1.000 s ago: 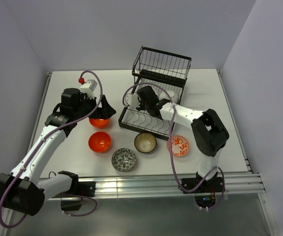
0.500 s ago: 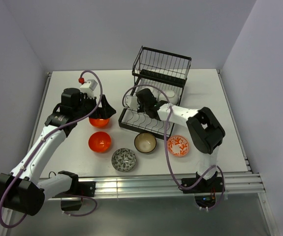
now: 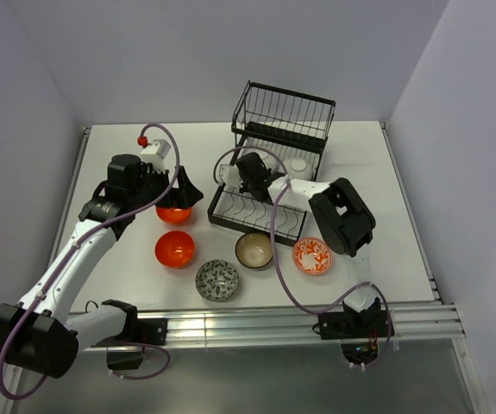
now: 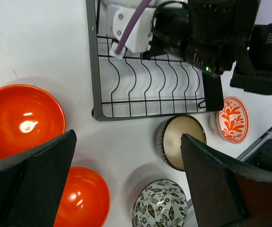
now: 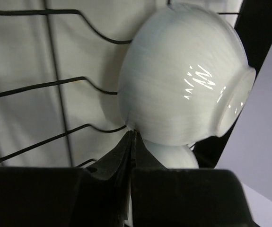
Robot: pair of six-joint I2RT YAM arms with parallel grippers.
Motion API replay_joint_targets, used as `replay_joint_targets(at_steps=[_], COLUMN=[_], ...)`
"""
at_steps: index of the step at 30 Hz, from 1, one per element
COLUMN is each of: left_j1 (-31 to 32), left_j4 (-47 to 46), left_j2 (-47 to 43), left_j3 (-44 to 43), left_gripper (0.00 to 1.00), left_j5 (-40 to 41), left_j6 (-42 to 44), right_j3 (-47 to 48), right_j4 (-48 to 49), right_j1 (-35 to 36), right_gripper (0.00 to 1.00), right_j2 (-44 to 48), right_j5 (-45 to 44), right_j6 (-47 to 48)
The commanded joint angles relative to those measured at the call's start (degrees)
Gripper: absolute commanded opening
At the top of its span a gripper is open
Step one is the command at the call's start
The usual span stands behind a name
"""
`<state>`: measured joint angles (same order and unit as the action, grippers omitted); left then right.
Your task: Load the bowls into the dish rack
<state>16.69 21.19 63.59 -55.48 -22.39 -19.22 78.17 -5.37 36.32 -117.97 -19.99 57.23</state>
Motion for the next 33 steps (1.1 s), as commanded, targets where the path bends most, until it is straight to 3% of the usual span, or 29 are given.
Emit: replay_joint_targets(at_steps=[1,14,19,26,33], left_j1=[-0.16,-0.25,-0.25,-0.25,-0.25], left_j4=[-2.12,-1.5,-0.71,-1.5,-1.06], left_j2=[-0.05,0.48,-1.19,-3.74,-4.44], left_j3=[-0.15,-0.94,-0.77,1.26,0.64], left_gripper=[0.98,0.98,0.98,0.98,0.98], left_j5=[0.59,0.42,0.51,-0.2,0.07], left_j6=[-0.11,0.06,0.41,-0.38,0.5], right_j3=[3.21,6.47,2.01,-3.11,-11.45], right_j4=[4.56,8.18,5.81,-5.34,-4.04], right_j1=[-2.12,-3.71,-2.05,0.95,1.3], right_gripper=[0.0,0.0,0.0,0.0,0.0], right_j2=[-1.38,-5.08,2.03,12.23,15.05], right_j5=[-1.63,-4.18,-4.18,-3.39,-6.38], right_j6=[1.48,5.87,3.33,-2.39,-2.3])
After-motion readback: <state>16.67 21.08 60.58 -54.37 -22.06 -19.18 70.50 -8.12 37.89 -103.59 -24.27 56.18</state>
